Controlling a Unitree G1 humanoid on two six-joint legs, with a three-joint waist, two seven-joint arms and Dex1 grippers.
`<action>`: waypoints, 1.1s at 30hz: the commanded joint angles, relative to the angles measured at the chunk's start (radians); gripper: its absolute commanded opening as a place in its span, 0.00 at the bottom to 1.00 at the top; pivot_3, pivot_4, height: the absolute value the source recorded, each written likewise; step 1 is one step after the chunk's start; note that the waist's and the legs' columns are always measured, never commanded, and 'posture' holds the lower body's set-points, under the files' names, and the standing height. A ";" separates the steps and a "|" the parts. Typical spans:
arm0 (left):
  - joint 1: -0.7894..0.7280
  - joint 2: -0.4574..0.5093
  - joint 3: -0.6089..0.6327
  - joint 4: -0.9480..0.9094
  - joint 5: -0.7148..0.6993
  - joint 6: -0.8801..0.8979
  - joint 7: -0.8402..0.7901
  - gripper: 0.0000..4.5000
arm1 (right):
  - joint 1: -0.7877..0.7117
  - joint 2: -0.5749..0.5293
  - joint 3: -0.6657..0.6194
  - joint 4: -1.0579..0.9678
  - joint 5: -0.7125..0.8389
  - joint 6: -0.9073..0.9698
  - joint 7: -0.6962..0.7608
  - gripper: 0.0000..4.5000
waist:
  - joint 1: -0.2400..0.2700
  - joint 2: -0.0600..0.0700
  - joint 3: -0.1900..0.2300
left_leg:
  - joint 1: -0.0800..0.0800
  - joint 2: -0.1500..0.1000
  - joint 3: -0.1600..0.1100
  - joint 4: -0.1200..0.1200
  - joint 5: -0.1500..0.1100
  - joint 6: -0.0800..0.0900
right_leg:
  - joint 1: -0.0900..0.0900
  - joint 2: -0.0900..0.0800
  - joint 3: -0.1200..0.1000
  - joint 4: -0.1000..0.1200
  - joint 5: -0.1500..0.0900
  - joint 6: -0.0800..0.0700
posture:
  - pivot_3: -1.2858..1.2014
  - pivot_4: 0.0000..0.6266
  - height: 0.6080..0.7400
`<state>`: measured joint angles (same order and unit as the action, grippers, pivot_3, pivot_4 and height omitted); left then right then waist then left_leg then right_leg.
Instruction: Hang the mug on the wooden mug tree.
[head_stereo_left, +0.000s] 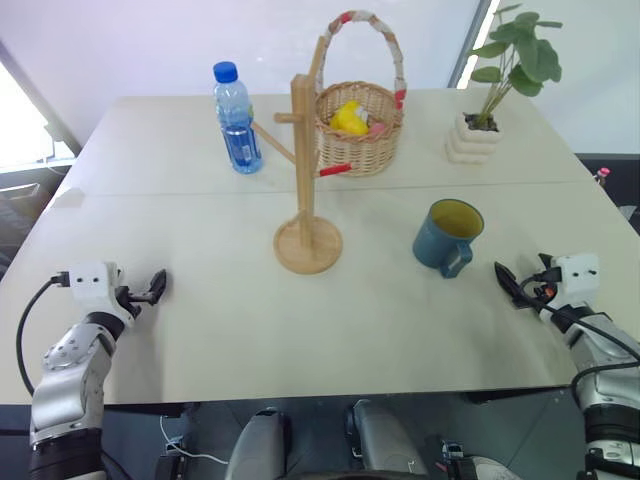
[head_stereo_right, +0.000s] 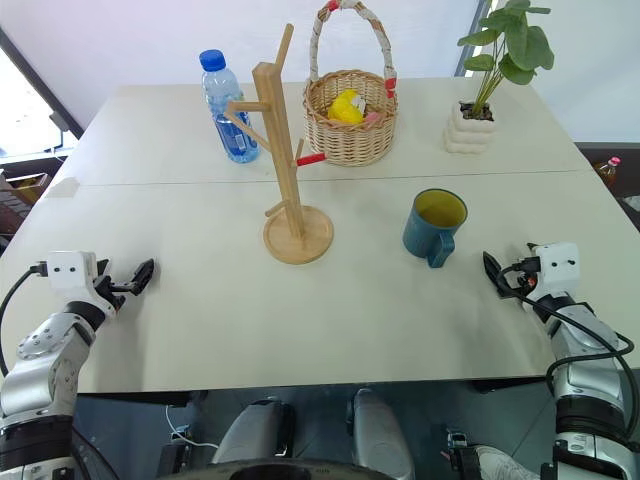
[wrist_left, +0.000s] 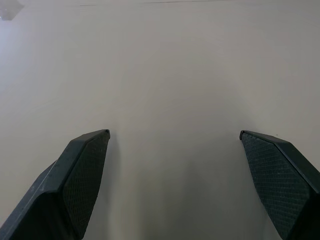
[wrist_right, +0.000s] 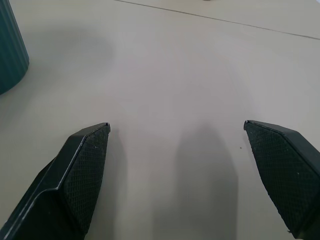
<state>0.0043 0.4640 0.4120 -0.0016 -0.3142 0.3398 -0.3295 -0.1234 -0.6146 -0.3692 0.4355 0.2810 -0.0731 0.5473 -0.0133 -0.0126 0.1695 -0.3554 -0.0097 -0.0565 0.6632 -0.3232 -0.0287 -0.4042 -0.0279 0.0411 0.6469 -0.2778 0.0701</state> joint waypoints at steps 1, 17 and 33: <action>0.006 0.014 -0.002 -0.023 0.010 -0.029 -0.015 1.00 | -0.003 0.003 -0.010 -0.031 0.006 -0.004 -0.003 0.99 | 0.000 0.000 0.000 | 0.000 0.000 0.000 0.000 0.000 0.000 | 0.000 0.000 0.000 0.000 0.000 0.000 | 0.52 0.24 1.00; 0.005 -0.008 -0.106 -0.135 -0.041 -0.021 -0.143 1.00 | 0.095 -0.002 -0.045 -0.201 0.023 0.052 -0.026 0.99 | 0.002 0.000 0.000 | -0.001 0.000 0.000 0.000 0.000 0.000 | 0.000 0.000 0.000 0.000 0.000 0.000 | 0.52 0.24 1.00; -0.033 0.069 -0.469 -0.390 -0.089 0.025 -0.477 1.00 | 0.470 -0.030 -0.059 -0.709 0.099 0.231 0.099 0.99 | 0.002 0.002 -0.001 | 0.000 0.001 0.000 0.000 0.000 0.000 | 0.001 0.000 0.000 -0.001 -0.001 -0.001 | 0.52 0.24 1.00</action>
<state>-0.0107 0.5358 -0.0330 -0.3474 -0.4118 0.3676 -0.7939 0.3429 -0.6462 -0.4291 -0.2012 0.3590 0.1480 0.6380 -0.0113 -0.0110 0.1689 -0.3555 -0.0089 -0.0567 0.6632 -0.3232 -0.0286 -0.4032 -0.0267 0.0414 0.6456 -0.2785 0.0692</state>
